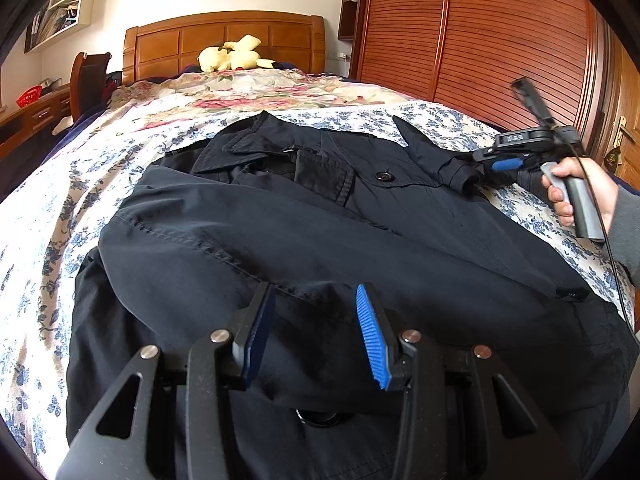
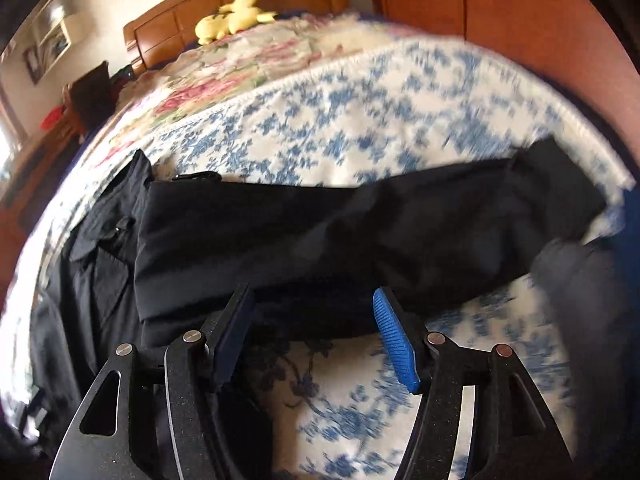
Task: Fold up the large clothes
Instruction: 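Lift the black sleeve with the right tool and lay it across the coat front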
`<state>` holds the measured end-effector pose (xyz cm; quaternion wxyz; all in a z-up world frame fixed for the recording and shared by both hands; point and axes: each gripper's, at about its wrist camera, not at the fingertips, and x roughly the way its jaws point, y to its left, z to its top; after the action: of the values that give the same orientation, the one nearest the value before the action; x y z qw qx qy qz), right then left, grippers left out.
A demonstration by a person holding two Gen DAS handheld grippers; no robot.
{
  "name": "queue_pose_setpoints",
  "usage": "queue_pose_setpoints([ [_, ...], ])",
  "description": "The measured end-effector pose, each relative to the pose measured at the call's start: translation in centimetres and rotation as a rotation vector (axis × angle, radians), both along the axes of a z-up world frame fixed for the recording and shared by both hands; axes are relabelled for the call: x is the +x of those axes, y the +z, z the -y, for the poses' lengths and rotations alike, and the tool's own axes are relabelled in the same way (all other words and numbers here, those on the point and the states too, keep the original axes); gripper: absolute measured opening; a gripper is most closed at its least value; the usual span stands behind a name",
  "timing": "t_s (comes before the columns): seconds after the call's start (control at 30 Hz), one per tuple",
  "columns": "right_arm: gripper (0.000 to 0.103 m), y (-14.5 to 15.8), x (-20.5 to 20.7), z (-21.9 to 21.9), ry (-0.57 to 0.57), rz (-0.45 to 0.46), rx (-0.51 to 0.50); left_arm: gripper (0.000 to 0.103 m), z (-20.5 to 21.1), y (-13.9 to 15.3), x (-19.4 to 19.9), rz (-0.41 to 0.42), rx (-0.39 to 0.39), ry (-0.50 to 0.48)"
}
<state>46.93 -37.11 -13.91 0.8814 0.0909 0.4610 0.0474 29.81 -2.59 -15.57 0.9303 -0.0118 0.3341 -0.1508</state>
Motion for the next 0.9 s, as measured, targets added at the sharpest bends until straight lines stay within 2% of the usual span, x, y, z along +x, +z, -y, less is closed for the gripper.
queue_pose_setpoints([
  [0.03,0.059,-0.7,0.5,0.3,-0.02,-0.024,0.017,0.041,-0.1,0.0,-0.1,0.0,0.0,0.0],
  [0.13,0.041,-2.3,1.1,0.4,-0.034,-0.085,0.069,0.041,-0.1,0.0,-0.1,-0.001,0.0,0.0],
  [0.27,0.002,-2.7,1.5,0.8,-0.048,-0.073,0.077,0.041,-0.1,0.0,0.0,-0.002,0.001,-0.001],
  [0.37,0.0,-2.3,1.5,0.8,-0.038,-0.048,0.036,0.041,-0.1,0.0,0.0,-0.002,0.002,-0.001],
  [0.53,0.0,0.1,0.5,-0.9,0.031,0.05,-0.006,0.041,0.0,0.0,0.0,-0.002,0.003,-0.001],
  [0.67,0.0,0.6,-0.5,-0.9,0.0,0.04,-0.031,0.041,-0.1,0.0,0.1,-0.003,0.001,-0.001],
  [0.73,0.007,0.1,-0.9,-0.2,-0.038,0.017,-0.026,0.041,0.0,0.0,0.0,-0.003,0.002,-0.001],
  [0.77,0.031,-0.2,-1.1,0.3,-0.056,0.004,-0.031,0.041,0.0,0.0,0.0,-0.002,0.003,-0.001],
  [0.8,0.062,-0.8,-1.3,1.0,-0.082,-0.012,-0.028,0.041,0.0,0.0,0.1,-0.002,0.003,-0.001],
  [0.83,0.071,-1.3,-1.4,1.7,-0.102,-0.022,-0.008,0.041,0.0,0.0,0.0,-0.002,0.004,-0.001],
  [0.9,0.076,-2.6,-1.4,3.8,-0.157,-0.055,0.045,0.041,0.1,0.0,0.0,-0.003,0.003,-0.001],
])
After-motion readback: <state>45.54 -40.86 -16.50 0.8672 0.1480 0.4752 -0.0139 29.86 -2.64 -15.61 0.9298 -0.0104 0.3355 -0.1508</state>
